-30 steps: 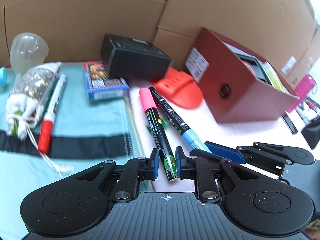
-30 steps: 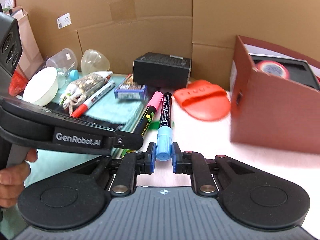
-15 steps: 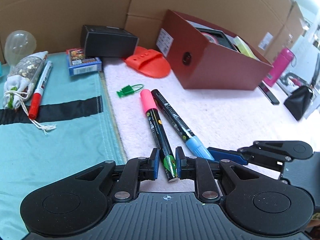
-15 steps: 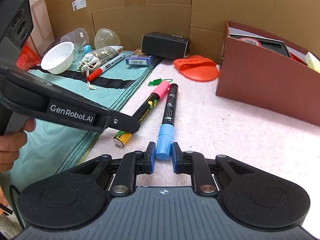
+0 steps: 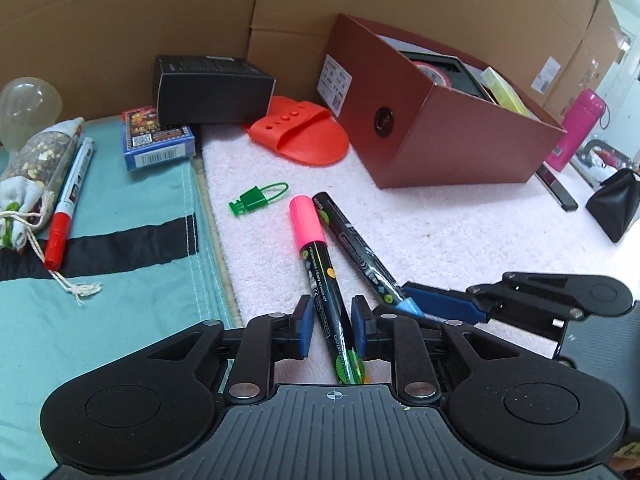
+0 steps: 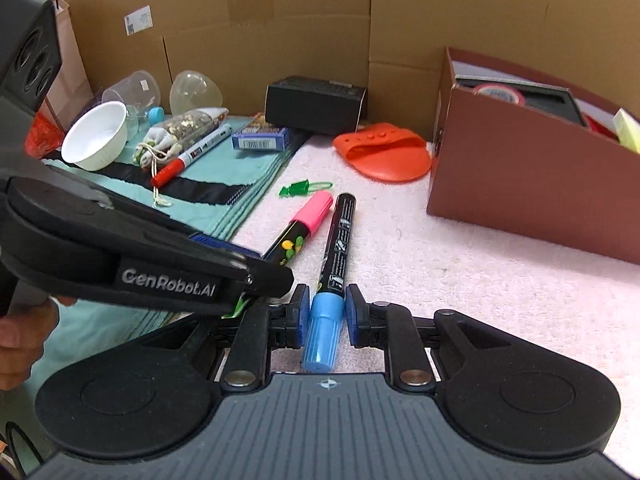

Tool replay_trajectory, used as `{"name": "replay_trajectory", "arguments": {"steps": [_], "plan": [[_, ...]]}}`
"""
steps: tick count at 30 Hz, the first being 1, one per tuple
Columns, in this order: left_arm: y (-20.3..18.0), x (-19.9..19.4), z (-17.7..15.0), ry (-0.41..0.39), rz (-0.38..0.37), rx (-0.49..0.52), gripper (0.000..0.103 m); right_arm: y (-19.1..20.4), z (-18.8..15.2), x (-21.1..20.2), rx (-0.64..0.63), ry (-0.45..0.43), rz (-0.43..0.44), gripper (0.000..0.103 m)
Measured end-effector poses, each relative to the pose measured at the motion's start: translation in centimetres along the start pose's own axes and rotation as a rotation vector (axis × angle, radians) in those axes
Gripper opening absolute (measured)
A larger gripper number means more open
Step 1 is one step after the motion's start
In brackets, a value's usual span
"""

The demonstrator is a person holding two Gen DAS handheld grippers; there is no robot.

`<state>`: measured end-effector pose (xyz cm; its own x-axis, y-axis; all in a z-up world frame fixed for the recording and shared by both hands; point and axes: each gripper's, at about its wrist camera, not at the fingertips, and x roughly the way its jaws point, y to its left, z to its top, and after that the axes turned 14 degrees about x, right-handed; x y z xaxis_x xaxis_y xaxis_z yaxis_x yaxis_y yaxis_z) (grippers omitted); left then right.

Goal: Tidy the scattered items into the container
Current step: 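Grasp the pink-capped marker with the left gripper while the right gripper grasps the blue-capped marker, then lift both markers with both grippers toward the maroon box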

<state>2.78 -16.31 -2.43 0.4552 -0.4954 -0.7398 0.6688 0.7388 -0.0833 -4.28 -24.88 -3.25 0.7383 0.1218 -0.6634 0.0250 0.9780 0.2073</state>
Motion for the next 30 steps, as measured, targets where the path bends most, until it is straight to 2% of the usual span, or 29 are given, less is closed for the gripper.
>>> {"name": "replay_trajectory", "arguments": {"steps": [3, 6, 8, 13, 20, 21, 27, 30], "plan": [[0.0, 0.3, 0.2, 0.000, 0.002, 0.008, 0.019, 0.2, 0.0, 0.2, -0.007, 0.001, -0.004, 0.024], [0.0, 0.6, 0.3, -0.009, 0.000, 0.011, 0.037, 0.1, 0.2, 0.4, 0.001, 0.001, -0.004, 0.024], [0.0, 0.7, 0.4, -0.011, 0.001, 0.007, 0.038, 0.1, 0.4, 0.6, 0.007, 0.000, -0.005, 0.024], [0.0, 0.9, 0.7, 0.004, 0.006, 0.021, 0.029, 0.0, 0.5, 0.8, 0.007, 0.003, -0.007, 0.024], [-0.1, 1.0, 0.6, -0.012, 0.015, 0.012, 0.029, -0.4, 0.8, 1.1, 0.041, -0.004, -0.005, 0.023], [-0.2, 1.1, 0.6, -0.008, 0.024, 0.014, 0.017, -0.4, 0.7, 1.1, 0.043, -0.006, -0.006, 0.022], [-0.9, 0.4, 0.3, -0.002, 0.018, 0.010, 0.016, -0.7, 0.2, 0.1, 0.076, -0.007, 0.007, 0.021], [-1.5, -0.2, 0.2, -0.009, -0.002, -0.005, 0.012, -1.2, -0.1, -0.8, 0.110, -0.014, 0.020, 0.021]]}}
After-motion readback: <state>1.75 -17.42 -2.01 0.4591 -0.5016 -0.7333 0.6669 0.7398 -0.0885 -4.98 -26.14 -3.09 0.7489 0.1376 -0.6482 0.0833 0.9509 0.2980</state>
